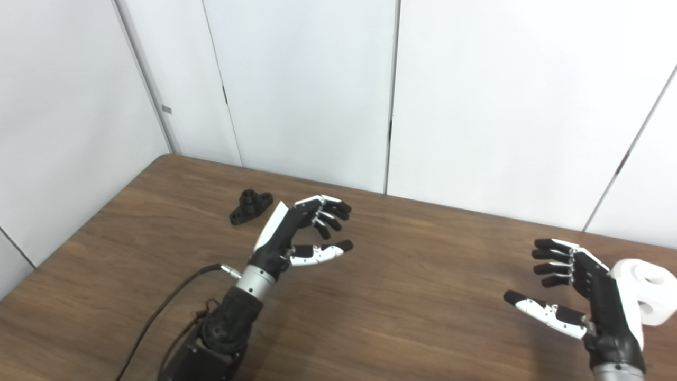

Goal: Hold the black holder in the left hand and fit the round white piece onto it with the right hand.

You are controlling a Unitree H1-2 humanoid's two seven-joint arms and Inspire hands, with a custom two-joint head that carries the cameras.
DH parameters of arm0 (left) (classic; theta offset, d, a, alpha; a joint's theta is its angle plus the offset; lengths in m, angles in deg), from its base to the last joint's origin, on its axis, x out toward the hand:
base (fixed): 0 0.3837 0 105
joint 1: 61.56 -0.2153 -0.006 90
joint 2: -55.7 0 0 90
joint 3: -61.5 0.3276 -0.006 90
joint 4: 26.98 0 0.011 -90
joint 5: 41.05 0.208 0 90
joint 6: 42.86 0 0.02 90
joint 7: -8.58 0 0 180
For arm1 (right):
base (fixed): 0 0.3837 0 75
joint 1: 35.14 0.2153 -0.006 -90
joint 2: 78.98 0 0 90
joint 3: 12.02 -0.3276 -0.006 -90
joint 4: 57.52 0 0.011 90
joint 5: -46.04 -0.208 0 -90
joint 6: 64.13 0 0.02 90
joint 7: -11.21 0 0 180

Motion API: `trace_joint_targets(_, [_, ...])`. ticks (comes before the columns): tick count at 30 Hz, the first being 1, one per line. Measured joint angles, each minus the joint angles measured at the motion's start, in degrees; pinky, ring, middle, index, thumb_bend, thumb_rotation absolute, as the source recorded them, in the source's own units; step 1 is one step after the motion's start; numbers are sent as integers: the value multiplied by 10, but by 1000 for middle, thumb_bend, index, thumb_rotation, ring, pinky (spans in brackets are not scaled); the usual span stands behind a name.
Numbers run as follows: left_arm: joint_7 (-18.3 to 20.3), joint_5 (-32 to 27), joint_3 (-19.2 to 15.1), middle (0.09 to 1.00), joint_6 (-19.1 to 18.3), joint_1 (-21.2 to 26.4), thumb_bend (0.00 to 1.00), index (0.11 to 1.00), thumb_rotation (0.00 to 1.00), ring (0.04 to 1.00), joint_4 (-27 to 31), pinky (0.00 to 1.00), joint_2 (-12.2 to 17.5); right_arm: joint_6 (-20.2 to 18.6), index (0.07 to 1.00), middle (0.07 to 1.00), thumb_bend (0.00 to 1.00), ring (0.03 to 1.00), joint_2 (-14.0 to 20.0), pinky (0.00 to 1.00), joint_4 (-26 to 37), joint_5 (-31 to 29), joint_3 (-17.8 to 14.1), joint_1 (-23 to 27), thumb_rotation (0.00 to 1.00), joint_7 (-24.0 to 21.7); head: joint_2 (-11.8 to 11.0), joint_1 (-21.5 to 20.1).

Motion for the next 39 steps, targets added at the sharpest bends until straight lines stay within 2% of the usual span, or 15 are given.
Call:
trace_joint_targets(4, [-14,52,-1,710,-22,8,661,640,76,654,12,467,10,0,672,657,645,591,1,496,1,-2,-1,0,0,-5,1,7])
trace_joint_targets(9, [-18,104,-9,738,-55,13,674,672,99,698,33,574,30,-1,677,658,638,585,3,498,4,-6,-3,0,0,-8,1,10])
trace_joint_targets(12, [-22,119,-21,764,-68,16,686,682,108,716,35,606,51,-1,678,659,637,583,6,497,4,-7,-3,0,0,-10,2,12])
trace_joint_targets(18, [-43,138,-45,871,-98,25,732,702,154,840,34,681,73,-1,681,665,627,588,9,503,4,-7,-3,0,0,-12,4,14])
trace_joint_targets(22, [-51,144,-52,881,-110,35,745,721,185,874,13,738,83,0,679,667,622,589,12,499,4,-7,-3,0,0,-14,3,16])
trace_joint_targets(28, [-78,144,-59,869,-107,40,748,714,179,857,-28,705,100,-2,689,672,609,594,12,505,7,-9,-3,-2,0,-17,3,21])
trace_joint_targets(33, [-84,152,-59,851,-115,40,763,711,177,836,-34,688,121,-3,689,671,615,593,12,504,11,-13,-4,-3,0,-18,3,20])
trace_joint_targets(39, [-107,193,-45,850,-118,42,787,715,193,844,-74,676,146,-5,682,666,622,589,12,497,13,-14,-4,-4,0,-18,5,21])
